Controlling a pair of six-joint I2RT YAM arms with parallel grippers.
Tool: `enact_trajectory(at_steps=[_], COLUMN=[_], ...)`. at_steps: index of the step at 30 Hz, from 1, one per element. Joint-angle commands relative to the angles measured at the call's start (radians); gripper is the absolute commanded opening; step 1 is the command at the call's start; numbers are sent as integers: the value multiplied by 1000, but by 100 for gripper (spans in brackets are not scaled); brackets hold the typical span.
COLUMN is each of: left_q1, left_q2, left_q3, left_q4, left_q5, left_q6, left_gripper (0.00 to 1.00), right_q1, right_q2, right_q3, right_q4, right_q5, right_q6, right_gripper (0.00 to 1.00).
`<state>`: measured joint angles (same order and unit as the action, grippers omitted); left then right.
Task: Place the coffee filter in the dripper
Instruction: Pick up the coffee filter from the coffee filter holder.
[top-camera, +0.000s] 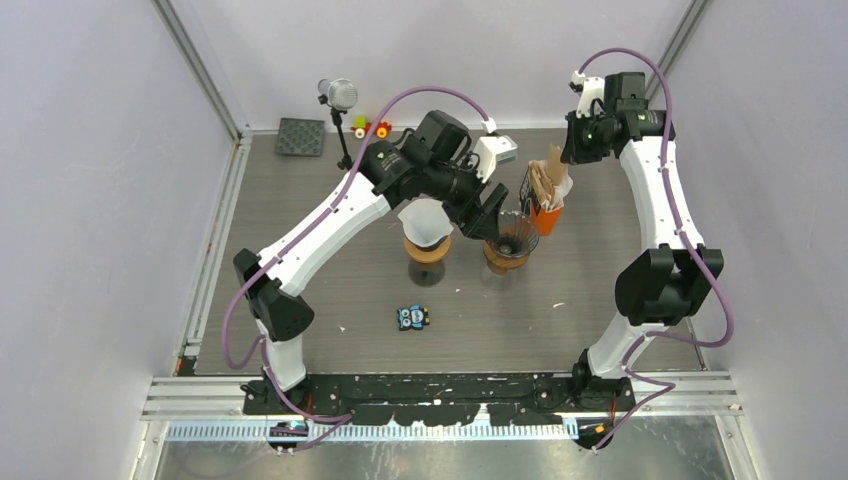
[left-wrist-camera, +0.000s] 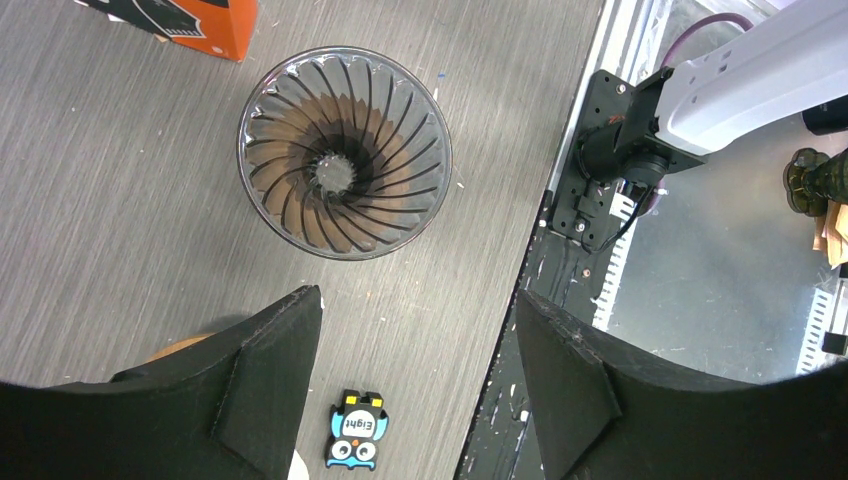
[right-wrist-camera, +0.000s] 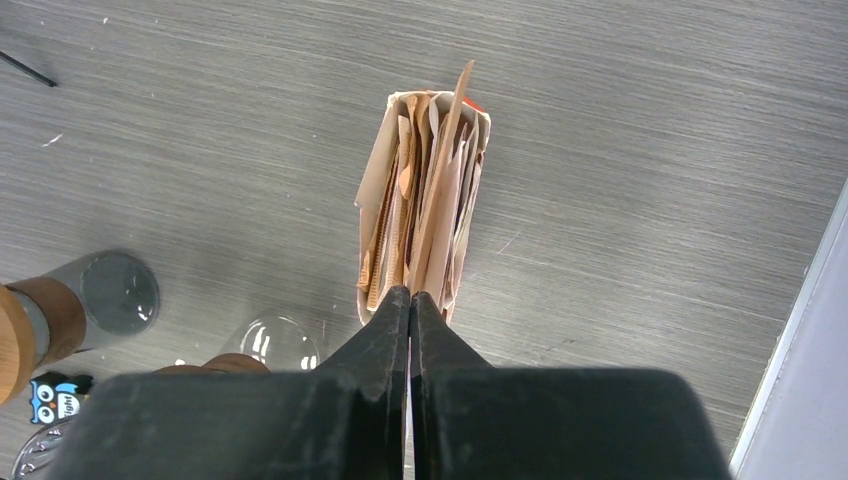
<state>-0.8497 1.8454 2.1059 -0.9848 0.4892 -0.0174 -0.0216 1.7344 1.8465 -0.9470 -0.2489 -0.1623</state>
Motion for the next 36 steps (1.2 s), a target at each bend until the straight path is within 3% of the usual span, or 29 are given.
enact_trajectory(at_steps=[1,15,36], left_q1=[-3,-3,-2], left_q2=[-50,-58,-58], left_q3=[1,-5,7], left_q4=[23,24,29], left_q5=[2,-1,-40], left_q6=[10,14,13], left_gripper=[73,73,74], right_q1=[8,13,13], right_q2=[-51,-34,-160], right_q3=[47,87,159], right_q4=[24,8,37], right_q5=[-14,-174,-152], right_q6=[14,81,119], right_gripper=[1,1,0])
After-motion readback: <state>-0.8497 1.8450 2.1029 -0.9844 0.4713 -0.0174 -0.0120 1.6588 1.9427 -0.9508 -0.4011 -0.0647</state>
